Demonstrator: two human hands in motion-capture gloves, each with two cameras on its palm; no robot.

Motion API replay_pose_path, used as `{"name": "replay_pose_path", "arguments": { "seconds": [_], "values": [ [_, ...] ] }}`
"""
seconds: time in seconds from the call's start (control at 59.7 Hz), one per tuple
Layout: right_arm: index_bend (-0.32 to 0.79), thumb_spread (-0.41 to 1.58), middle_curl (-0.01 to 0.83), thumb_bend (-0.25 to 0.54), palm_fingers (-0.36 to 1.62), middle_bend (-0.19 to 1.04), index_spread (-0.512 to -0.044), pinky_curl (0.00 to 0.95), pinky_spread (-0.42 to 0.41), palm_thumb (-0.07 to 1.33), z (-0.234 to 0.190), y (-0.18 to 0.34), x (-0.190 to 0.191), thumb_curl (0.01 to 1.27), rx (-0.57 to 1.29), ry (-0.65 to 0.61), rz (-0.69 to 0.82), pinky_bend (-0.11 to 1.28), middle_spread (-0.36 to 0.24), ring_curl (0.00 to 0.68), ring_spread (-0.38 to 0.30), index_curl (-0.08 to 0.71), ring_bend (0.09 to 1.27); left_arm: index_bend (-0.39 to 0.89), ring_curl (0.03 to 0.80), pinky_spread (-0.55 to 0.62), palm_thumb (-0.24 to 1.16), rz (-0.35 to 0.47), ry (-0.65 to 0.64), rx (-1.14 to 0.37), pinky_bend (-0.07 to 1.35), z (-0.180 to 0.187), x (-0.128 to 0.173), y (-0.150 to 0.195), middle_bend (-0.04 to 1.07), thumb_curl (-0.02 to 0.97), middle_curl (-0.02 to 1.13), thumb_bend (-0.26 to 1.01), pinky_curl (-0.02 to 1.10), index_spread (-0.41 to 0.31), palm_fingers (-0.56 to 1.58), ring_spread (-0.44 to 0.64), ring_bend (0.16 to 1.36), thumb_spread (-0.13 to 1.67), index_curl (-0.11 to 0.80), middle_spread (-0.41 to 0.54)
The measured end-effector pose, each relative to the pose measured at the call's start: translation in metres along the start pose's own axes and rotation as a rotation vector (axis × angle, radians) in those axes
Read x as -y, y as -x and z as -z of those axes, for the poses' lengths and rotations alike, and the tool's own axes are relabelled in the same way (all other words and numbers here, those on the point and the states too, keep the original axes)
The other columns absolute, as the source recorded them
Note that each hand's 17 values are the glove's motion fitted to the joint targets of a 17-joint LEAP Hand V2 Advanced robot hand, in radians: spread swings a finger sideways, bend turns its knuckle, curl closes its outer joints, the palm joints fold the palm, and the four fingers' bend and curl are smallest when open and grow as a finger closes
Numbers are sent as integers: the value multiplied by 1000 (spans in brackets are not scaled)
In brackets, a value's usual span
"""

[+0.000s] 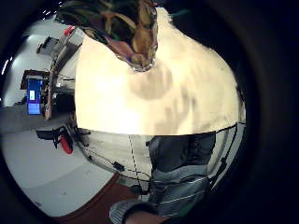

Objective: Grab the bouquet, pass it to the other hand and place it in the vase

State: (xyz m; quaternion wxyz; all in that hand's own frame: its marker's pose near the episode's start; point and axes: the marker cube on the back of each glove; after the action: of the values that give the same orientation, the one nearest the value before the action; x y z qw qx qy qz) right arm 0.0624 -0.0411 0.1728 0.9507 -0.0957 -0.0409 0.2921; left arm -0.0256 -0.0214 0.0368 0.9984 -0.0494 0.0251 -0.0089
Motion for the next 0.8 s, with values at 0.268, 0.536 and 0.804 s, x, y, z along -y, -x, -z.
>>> {"name": "replay_pose_path", "arguments": {
  "seconds": [0.268,0.536,0.804],
  "values": [
    [157,871,379,-34,196,291,-369,362,310,720,-5,2,5,357,16,13,85,774,-29,313,135,131,567,149,275,367,202,-14,6,-6,408,-4,7,0,182,284,328,-19,340,-27,256,283,508,1134,306,187],
    [216,874,399,5,872,281,-275,309,45,877,3,10,-1,368,-85,-47,37,589,-72,330,-97,268,550,148,277,367,209,-25,-19,-8,401,-7,10,0,182,285,326,-20,340,-27,261,283,500,1139,309,187],
    [170,934,497,103,1349,405,-194,368,-264,1170,-2,15,-2,423,11,16,116,586,-113,440,-201,361,674,149,278,368,214,-9,-31,-6,392,-1,7,4,181,289,327,-19,340,-33,268,283,490,1144,312,179]
  ]
}}
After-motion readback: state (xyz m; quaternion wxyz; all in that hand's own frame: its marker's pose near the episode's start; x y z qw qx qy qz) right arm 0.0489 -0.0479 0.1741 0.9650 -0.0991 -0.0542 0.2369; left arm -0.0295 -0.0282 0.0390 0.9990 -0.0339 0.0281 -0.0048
